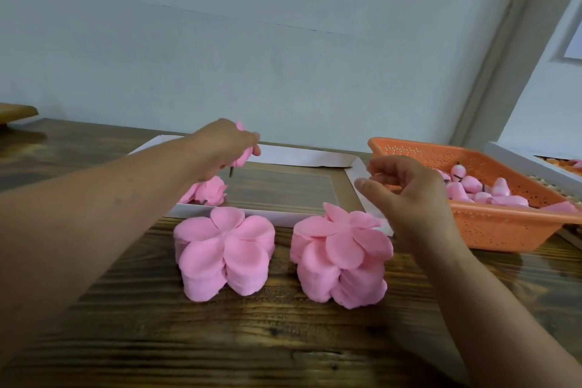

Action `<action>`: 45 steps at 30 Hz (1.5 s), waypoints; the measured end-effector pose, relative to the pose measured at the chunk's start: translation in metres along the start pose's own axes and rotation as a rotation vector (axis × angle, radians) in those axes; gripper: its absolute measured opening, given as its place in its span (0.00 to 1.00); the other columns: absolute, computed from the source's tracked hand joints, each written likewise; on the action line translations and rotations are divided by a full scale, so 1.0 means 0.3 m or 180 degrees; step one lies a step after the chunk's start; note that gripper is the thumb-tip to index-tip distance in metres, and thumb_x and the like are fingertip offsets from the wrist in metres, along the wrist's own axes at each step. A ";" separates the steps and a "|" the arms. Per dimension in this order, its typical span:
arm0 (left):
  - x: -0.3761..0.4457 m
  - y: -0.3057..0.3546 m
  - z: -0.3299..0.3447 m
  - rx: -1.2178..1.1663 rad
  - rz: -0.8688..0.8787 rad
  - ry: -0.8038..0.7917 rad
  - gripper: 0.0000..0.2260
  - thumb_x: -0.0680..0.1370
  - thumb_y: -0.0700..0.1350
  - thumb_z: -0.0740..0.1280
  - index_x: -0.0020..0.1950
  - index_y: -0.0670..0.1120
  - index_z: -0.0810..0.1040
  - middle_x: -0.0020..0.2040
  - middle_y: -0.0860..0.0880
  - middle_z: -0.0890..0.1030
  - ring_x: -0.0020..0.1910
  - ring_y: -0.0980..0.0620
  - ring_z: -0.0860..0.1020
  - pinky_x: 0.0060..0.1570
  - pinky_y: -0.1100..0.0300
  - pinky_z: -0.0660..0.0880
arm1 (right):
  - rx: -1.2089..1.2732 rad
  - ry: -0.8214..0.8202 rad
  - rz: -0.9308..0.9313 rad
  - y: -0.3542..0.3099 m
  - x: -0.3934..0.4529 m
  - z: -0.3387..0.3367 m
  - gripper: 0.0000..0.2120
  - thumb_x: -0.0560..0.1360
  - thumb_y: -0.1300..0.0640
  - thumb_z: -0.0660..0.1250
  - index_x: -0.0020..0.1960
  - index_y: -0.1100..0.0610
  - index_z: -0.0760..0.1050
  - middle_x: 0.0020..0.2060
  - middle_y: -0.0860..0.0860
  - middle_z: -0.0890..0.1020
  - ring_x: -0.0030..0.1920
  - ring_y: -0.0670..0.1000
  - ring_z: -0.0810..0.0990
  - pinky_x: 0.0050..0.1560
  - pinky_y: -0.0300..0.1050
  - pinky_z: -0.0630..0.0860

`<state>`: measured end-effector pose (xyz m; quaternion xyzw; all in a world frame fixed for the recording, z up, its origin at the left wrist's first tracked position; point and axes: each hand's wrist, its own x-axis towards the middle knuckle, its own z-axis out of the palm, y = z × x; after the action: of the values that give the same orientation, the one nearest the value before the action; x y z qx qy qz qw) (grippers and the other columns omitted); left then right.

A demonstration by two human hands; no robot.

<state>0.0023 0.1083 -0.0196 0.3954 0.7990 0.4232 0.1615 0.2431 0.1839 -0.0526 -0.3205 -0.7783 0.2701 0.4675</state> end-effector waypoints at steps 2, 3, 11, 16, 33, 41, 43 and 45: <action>0.019 -0.026 0.019 0.0621 0.0173 0.0149 0.23 0.81 0.46 0.60 0.26 0.43 0.72 0.37 0.43 0.81 0.44 0.44 0.78 0.45 0.59 0.69 | 0.0013 0.0078 0.0008 0.013 0.010 -0.010 0.15 0.69 0.57 0.73 0.55 0.57 0.78 0.45 0.47 0.81 0.42 0.38 0.77 0.37 0.25 0.70; 0.022 -0.034 0.025 0.0939 0.0250 0.0181 0.25 0.81 0.46 0.59 0.23 0.43 0.71 0.33 0.43 0.79 0.38 0.44 0.78 0.41 0.59 0.68 | 0.0007 0.0110 0.0012 0.018 0.014 -0.013 0.15 0.69 0.58 0.73 0.55 0.57 0.78 0.45 0.47 0.81 0.42 0.38 0.77 0.36 0.25 0.70; 0.094 -0.098 0.093 0.2200 0.0087 -0.0312 0.18 0.80 0.39 0.58 0.29 0.43 0.68 0.33 0.44 0.73 0.38 0.44 0.73 0.40 0.59 0.66 | -0.0200 0.0216 -0.0046 0.050 0.033 -0.022 0.11 0.69 0.58 0.73 0.51 0.54 0.77 0.39 0.44 0.78 0.39 0.39 0.75 0.34 0.25 0.68; 0.088 -0.119 0.123 0.2640 -0.0066 -0.0425 0.09 0.69 0.28 0.58 0.39 0.41 0.69 0.36 0.48 0.69 0.38 0.45 0.72 0.37 0.57 0.70 | -0.0204 0.0293 -0.0022 0.061 0.039 -0.030 0.09 0.69 0.57 0.72 0.48 0.52 0.76 0.36 0.45 0.78 0.37 0.42 0.76 0.35 0.34 0.69; 0.100 -0.160 0.157 0.3572 0.0149 -0.0214 0.13 0.79 0.44 0.59 0.62 0.46 0.74 0.64 0.43 0.71 0.64 0.42 0.69 0.58 0.49 0.67 | -0.0288 0.0286 -0.0026 0.067 0.040 -0.032 0.08 0.70 0.57 0.72 0.48 0.52 0.76 0.35 0.46 0.78 0.36 0.42 0.75 0.32 0.28 0.67; 0.135 -0.182 0.160 0.3332 0.0022 -0.0809 0.17 0.81 0.42 0.55 0.69 0.45 0.66 0.70 0.40 0.67 0.70 0.38 0.64 0.68 0.41 0.61 | -0.0315 0.0316 -0.0032 0.070 0.043 -0.029 0.08 0.70 0.57 0.72 0.47 0.51 0.76 0.36 0.47 0.78 0.36 0.42 0.75 0.31 0.27 0.68; 0.135 -0.182 0.156 0.3349 0.0117 -0.0977 0.15 0.81 0.41 0.56 0.67 0.45 0.69 0.67 0.42 0.72 0.65 0.40 0.70 0.65 0.41 0.66 | -0.0280 0.0310 -0.0028 0.067 0.041 -0.029 0.08 0.70 0.58 0.72 0.48 0.52 0.76 0.36 0.47 0.78 0.36 0.43 0.75 0.31 0.24 0.68; 0.132 -0.181 0.151 0.3277 0.0159 -0.1102 0.14 0.81 0.41 0.56 0.65 0.44 0.72 0.63 0.44 0.76 0.61 0.43 0.74 0.63 0.45 0.70 | -0.0246 0.0319 -0.0005 0.060 0.040 -0.030 0.08 0.70 0.57 0.72 0.48 0.52 0.77 0.36 0.46 0.79 0.37 0.41 0.76 0.32 0.25 0.68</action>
<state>-0.0228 0.1460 -0.0869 0.5062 0.8551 -0.0905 0.0660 0.2512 0.2057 -0.0552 -0.3508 -0.7640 0.2232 0.4934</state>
